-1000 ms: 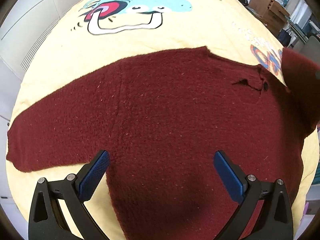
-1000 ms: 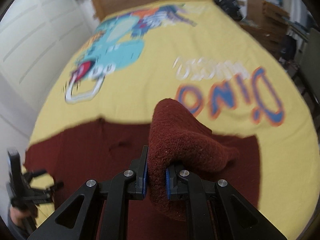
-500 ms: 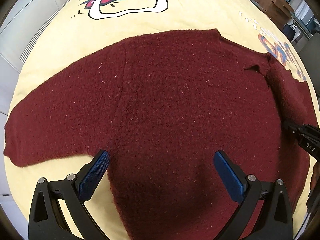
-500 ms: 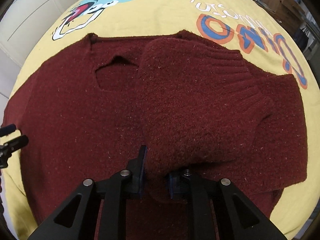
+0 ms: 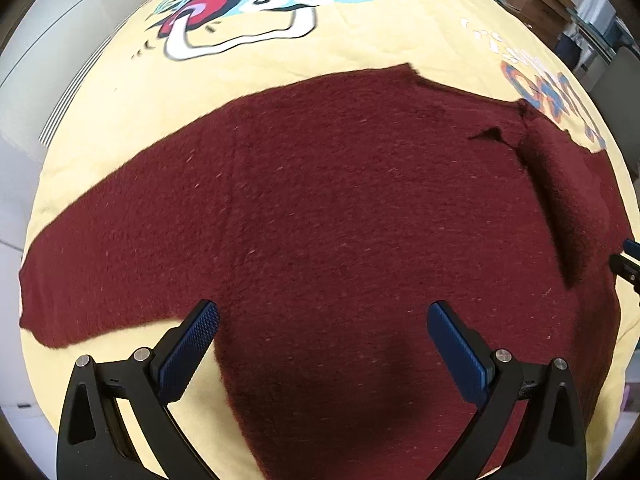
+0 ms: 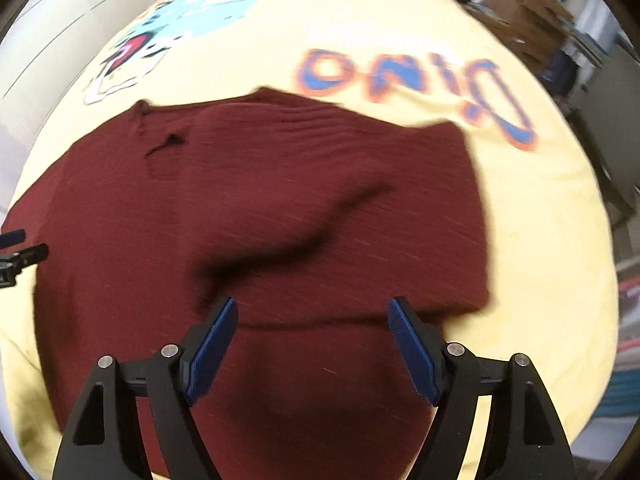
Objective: Fold small clothes
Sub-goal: 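Carry the held cuff across the sweater body and open the right gripper, then lower the left gripper onto the other sleeve cuff and close it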
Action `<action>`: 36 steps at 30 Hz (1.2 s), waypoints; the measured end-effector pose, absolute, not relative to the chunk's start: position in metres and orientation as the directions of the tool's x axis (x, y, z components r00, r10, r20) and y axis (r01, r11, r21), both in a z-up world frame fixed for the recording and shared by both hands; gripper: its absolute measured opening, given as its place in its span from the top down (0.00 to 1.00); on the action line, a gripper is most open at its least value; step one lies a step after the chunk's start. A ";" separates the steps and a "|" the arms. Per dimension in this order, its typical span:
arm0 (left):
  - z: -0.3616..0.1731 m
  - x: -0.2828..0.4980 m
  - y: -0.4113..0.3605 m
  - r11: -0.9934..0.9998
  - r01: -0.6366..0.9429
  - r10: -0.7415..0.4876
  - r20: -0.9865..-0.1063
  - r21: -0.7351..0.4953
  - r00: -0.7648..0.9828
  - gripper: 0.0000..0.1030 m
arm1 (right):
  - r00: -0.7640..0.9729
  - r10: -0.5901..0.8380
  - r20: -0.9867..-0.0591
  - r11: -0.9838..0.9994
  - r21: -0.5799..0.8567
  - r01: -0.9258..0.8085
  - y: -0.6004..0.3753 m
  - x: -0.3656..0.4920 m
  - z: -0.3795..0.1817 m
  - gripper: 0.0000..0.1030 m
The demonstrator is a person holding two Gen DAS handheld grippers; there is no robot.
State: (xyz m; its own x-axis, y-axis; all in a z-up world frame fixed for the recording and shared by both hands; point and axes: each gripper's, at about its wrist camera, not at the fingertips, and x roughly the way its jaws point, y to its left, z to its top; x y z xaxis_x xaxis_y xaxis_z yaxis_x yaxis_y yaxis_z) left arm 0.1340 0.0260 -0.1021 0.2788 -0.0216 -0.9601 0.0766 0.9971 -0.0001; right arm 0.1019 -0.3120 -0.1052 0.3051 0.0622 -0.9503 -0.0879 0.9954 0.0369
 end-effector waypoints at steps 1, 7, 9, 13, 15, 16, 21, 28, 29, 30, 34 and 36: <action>-0.101 0.136 0.018 0.995 0.095 -0.024 -0.960 0.002 0.279 0.01 | 0.307 0.048 -0.951 0.997 0.030 -0.064 -0.323 0.098 -0.106 0.24; -0.089 0.149 -0.039 0.975 0.224 -0.066 -0.950 0.004 0.304 0.01 | 0.284 0.026 -0.959 0.997 0.045 0.062 -0.375 0.082 -0.120 0.24; -0.087 0.157 -0.067 0.961 0.278 -0.088 -0.948 0.000 0.305 0.01 | 0.282 0.017 -0.959 0.996 0.042 0.080 -0.382 0.081 -0.125 0.24; -0.086 0.171 -0.124 0.925 0.380 -0.127 -0.944 -0.002 0.304 0.01 | 0.276 0.005 -0.961 0.994 0.036 0.106 -0.391 0.083 -0.134 0.24; -0.090 0.178 -0.150 0.905 0.425 -0.146 -0.946 -0.010 0.290 0.01 | 0.272 0.015 -0.962 0.992 0.048 0.116 -0.395 0.084 -0.137 0.24; -0.093 0.179 -0.159 0.896 0.444 -0.152 -0.948 -0.012 0.281 0.01 | 0.272 0.019 -0.962 0.991 0.055 0.122 -0.397 0.083 -0.139 0.24; -0.112 0.191 -0.210 0.850 0.527 -0.159 -0.960 -0.012 0.233 0.01 | 0.269 0.038 -0.962 0.988 0.077 0.137 -0.403 0.083 -0.146 0.24; -0.144 0.202 -0.262 0.810 0.586 -0.111 -0.978 0.015 0.178 0.01 | 0.270 0.057 -0.961 0.986 0.097 0.139 -0.405 0.085 -0.152 0.24; -0.153 0.205 -0.268 0.804 0.594 -0.089 -0.982 0.030 0.169 0.01 | 0.267 0.058 -0.962 0.985 0.099 0.142 -0.407 0.085 -0.154 0.24; -0.159 0.207 -0.272 0.797 0.603 -0.074 -0.984 0.040 0.163 0.01 | 0.263 0.058 -0.963 0.984 0.099 0.146 -0.409 0.085 -0.155 0.24; -0.178 0.213 -0.274 0.796 0.602 -0.038 -0.986 0.067 0.160 0.12 | 0.255 0.059 -0.965 0.982 0.102 0.159 -0.414 0.082 -0.160 0.24; -0.180 0.217 -0.269 0.800 0.596 -0.043 -0.986 0.061 0.159 0.20 | 0.255 0.064 -0.965 0.981 0.107 0.160 -0.414 0.082 -0.162 0.24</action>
State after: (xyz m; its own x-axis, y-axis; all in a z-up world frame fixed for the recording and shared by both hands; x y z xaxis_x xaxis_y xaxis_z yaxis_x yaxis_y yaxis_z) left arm 0.2170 -0.2693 -0.1801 0.1593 -0.0434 -0.9863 0.5963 0.8004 0.0611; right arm 0.0825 -0.4143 -0.1620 0.2555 0.0636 -0.9647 0.1600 0.9813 0.1071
